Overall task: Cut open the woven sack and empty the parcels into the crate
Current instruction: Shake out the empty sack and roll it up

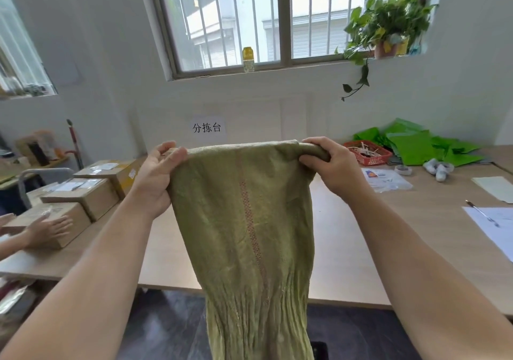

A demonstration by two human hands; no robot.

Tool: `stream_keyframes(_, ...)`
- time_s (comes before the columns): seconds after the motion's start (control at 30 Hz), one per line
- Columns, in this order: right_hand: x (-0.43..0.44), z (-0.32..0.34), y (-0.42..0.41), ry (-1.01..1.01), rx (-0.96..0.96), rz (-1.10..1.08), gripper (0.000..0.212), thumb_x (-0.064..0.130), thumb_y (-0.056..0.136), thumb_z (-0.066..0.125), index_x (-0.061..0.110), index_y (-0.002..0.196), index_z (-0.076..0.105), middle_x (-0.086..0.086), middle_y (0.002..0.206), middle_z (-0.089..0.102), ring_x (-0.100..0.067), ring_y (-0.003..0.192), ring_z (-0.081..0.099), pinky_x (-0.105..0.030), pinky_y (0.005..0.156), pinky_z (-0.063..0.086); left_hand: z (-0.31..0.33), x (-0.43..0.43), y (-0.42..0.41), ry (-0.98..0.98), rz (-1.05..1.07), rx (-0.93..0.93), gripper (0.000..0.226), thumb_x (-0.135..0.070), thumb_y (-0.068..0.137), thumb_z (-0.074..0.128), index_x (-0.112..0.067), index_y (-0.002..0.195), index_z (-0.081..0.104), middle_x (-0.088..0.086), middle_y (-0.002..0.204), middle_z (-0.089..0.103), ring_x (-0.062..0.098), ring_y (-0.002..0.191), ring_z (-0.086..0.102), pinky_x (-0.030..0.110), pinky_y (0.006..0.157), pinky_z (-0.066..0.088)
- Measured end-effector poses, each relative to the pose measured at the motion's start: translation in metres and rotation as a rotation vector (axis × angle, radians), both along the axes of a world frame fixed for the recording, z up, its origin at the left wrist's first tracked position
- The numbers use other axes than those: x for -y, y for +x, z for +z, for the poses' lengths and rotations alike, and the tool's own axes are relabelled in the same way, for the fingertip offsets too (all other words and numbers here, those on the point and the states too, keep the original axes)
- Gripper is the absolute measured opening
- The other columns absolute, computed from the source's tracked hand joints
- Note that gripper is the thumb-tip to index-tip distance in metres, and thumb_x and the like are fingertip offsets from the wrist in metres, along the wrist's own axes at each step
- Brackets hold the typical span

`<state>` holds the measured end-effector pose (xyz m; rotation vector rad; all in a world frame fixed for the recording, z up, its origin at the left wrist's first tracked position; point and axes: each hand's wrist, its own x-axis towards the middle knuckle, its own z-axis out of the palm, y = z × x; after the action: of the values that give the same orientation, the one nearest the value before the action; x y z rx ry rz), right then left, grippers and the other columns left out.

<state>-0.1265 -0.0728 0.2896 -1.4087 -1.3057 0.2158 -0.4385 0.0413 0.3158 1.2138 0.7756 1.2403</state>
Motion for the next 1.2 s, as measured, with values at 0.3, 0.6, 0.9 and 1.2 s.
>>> stream_keyframes(0.3, -0.001, 0.0, 0.005, 0.101, -0.596, 0.179, 0.027, 0.028, 0.088, 0.073, 0.021, 0.113, 0.063, -0.006, 0.107, 0.068, -0.023, 0.1, 0.065, -0.043, 0.089, 0.056, -0.001, 0.004, 0.002, 0.212, -0.064, -0.244, 0.062, 0.005, 0.086, 0.064, -0.025, 0.137, 0.046, 0.002, 0.103, 0.058, 0.015, 0.096, 0.059, 0.025, 0.083, 0.051)
stream_keyframes(0.6, 0.006, 0.007, 0.006, 0.082, -0.529, 0.465, 0.094, 0.034, 0.061, 0.091, 0.067, 0.129, 0.034, -0.014, 0.146, 0.041, -0.031, 0.129, 0.054, -0.042, 0.098, 0.054, -0.001, 0.001, 0.011, 0.095, -0.013, -0.141, 0.036, -0.014, 0.096, 0.058, -0.017, 0.131, 0.05, 0.002, 0.099, 0.065, 0.017, 0.082, 0.062, 0.031, 0.065, 0.05)
stream_keyframes(0.9, 0.012, 0.01, 0.002, -0.008, -0.083, 0.168, 0.078, 0.02, 0.083, 0.08, 0.043, 0.146, 0.039, 0.007, 0.125, 0.046, -0.012, 0.108, 0.054, -0.023, 0.091, 0.05, -0.003, -0.005, 0.006, -0.013, 0.166, -0.175, 0.036, -0.034, 0.09, 0.068, -0.032, 0.121, 0.051, 0.006, 0.121, 0.062, 0.019, 0.088, 0.062, 0.036, 0.069, 0.053)
stream_keyframes(1.2, -0.001, 0.006, 0.0, 0.085, -0.246, 0.038, 0.033, 0.022, 0.086, 0.076, 0.028, 0.114, 0.06, 0.008, 0.1, 0.062, -0.01, 0.094, 0.061, -0.023, 0.082, 0.052, -0.001, 0.009, 0.003, 0.103, -0.161, -0.135, 0.069, -0.011, 0.072, 0.073, -0.032, 0.133, 0.047, -0.007, 0.099, 0.07, 0.01, 0.08, 0.07, 0.026, 0.067, 0.057)
